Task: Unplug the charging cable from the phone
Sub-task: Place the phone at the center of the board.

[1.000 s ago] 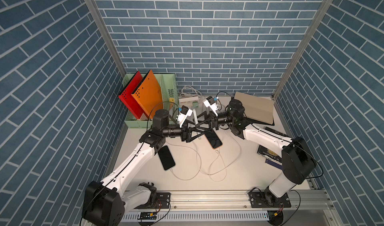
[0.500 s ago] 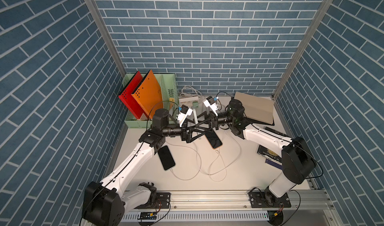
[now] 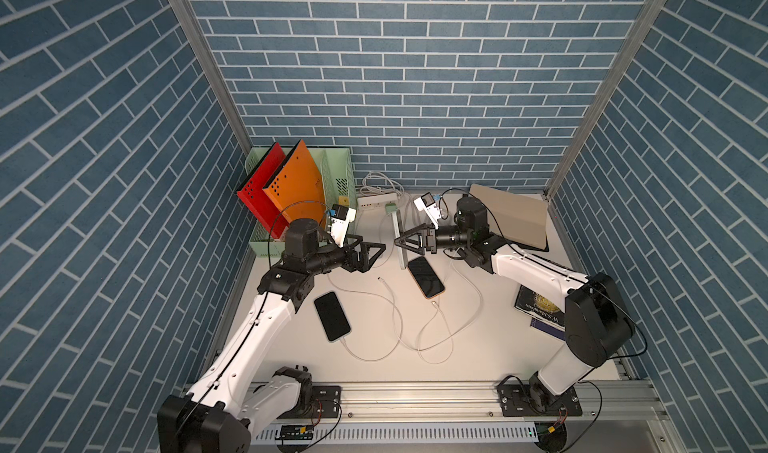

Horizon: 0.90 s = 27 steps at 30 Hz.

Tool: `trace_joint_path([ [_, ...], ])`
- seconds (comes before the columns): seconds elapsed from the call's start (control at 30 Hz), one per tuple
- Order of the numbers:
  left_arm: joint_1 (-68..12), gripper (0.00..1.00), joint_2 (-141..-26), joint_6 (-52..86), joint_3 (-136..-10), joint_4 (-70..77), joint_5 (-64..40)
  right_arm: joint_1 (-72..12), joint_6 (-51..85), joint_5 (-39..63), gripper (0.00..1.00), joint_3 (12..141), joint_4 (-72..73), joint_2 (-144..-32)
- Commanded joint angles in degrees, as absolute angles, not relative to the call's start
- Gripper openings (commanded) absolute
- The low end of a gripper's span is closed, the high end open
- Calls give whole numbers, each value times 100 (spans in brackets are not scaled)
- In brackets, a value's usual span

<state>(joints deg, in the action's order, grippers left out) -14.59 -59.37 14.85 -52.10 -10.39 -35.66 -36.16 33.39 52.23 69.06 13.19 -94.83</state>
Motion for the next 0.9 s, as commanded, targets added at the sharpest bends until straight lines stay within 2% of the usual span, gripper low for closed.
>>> trace_joint_path([
  [0.0,-1424,100,-5703,1755,-5200,-1277,-1920,-3782,2763,4025,19,7396,-124,-9562],
  [0.2,-1416,100,-5559,2418,-5120,-1411,-337,-4281,2767,2480,19,8017,-1693,-10040],
  [0.37,-1415,100,-5696,2722,-5153,-1730,253,-4825,2592,886,21,8844,-3092,-10680],
  [0.63,-1415,100,-5963,2966,-5185,-2008,653,-5287,2302,283,23,9493,-3843,-11571],
  [0.87,-1415,100,-6000,3150,-5153,-2172,871,-5470,2228,-145,25,9549,-3979,-11999],
])
